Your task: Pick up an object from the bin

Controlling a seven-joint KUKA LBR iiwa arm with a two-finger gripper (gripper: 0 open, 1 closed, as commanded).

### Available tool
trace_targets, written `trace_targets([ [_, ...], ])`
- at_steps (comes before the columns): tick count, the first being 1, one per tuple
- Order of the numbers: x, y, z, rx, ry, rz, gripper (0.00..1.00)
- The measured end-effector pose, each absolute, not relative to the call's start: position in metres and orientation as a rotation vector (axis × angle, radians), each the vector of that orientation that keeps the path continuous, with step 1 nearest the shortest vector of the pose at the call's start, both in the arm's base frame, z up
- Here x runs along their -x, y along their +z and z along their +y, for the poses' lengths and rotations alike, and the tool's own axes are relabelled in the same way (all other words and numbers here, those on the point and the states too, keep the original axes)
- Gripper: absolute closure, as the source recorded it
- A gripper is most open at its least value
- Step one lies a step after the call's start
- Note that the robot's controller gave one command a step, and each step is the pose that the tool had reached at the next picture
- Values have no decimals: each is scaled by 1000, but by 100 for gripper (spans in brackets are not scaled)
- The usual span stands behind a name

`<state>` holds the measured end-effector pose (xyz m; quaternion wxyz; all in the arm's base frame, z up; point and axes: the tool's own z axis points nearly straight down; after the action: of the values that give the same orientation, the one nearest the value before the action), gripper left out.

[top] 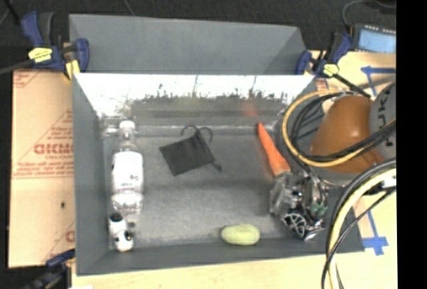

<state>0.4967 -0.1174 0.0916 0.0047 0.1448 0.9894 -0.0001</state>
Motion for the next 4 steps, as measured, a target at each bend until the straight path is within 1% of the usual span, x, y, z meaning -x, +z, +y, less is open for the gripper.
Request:
trace_targets([
  [1, -497, 92, -117, -453, 0, 3099, 100],
  [2, -507, 121, -116, -380, -2, 3105, 100],
  [4, -507, 117, -117, -345, -3, 3110, 100],
])
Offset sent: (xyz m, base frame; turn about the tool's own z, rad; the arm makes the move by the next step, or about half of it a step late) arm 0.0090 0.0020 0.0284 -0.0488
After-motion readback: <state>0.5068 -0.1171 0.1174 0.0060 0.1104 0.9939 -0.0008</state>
